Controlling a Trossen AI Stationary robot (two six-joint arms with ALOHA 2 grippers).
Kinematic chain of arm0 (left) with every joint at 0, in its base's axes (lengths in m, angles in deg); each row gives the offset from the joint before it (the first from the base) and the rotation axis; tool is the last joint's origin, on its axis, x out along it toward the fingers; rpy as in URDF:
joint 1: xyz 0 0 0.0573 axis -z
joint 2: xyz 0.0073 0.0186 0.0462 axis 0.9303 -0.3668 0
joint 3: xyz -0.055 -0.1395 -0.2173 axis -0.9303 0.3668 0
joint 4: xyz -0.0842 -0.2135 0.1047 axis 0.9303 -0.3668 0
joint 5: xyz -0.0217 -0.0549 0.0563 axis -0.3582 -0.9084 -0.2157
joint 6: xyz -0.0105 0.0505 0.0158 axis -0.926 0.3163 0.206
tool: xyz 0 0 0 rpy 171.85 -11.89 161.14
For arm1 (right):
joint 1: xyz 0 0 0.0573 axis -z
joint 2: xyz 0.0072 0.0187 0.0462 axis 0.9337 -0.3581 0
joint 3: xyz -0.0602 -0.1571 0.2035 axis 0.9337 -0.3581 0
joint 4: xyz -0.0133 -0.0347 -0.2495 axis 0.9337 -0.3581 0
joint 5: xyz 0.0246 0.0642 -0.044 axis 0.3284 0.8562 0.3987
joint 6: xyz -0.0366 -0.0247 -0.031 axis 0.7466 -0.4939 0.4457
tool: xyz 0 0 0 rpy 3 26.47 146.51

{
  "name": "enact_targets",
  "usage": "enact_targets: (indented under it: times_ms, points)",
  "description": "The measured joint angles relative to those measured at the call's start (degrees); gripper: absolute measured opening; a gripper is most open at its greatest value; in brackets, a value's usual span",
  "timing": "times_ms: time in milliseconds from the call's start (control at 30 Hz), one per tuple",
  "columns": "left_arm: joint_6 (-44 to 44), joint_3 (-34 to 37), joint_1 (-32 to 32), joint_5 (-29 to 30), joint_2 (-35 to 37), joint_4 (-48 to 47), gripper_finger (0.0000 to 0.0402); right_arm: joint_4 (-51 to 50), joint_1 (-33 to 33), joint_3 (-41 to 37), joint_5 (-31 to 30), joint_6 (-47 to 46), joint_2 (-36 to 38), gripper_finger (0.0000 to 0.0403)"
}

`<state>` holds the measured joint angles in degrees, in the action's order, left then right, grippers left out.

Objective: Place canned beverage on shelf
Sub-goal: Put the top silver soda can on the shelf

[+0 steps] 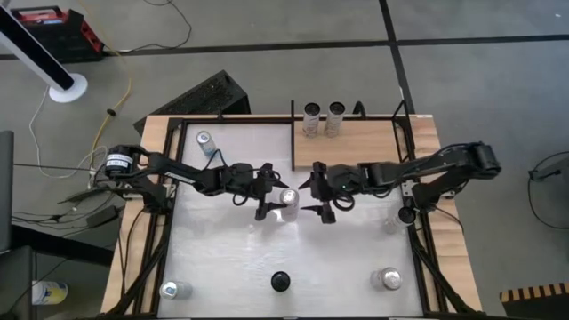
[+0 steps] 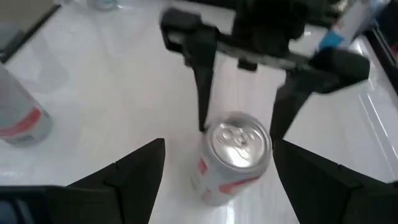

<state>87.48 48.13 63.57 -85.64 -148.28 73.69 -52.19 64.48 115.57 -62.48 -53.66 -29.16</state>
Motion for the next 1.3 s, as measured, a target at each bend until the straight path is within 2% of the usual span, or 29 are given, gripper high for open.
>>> enact_targets:
  times_ms: [167, 300, 433, 500, 700, 900, 1100, 1300]
  points:
    - [0.4, 0.0, -0.1, -3.1, 0.0, -0.1, 0.0298, 1.9, 1.3, -2.8, 0.0, -0.8, -0.4, 0.0322]
    - [3.7, 0.0, -0.1, -9.7, 0.0, -0.2, 0.0298, 3.7, 1.4, -4.3, 0.4, 3.3, -0.4, 0.0322]
    - [8.3, -0.1, 0.0, -17.2, 0.0, 0.3, 0.0298, 6.8, 1.7, -4.4, 6.4, 8.1, -0.4, 0.0322]
    - [9.3, -0.6, 0.0, -18.8, 0.0, 0.3, 0.0298, 8.8, 1.8, -4.4, 9.5, 8.5, -0.4, 0.0322]
    - [9.3, -1.6, 0.0, -19.3, -0.1, -0.1, 0.0298, 13.4, 2.2, -4.3, 14.9, 10.3, -0.9, 0.0322]
    - [9.0, -1.7, 0.0, -19.0, -0.1, -0.9, 0.0298, 19.6, 2.4, -3.8, 16.2, 11.2, -7.1, 0.0322]
    - [8.7, -1.8, 0.0, -18.9, -0.1, -1.6, 0.0298, 18.8, 2.3, 0.2, 17.0, 11.2, -12.7, 0.0322]
    - [8.0, -1.8, 0.0, -18.8, 0.0, -2.2, 0.0298, 16.3, 2.4, 4.2, 21.4, 12.0, -16.8, 0.0322]
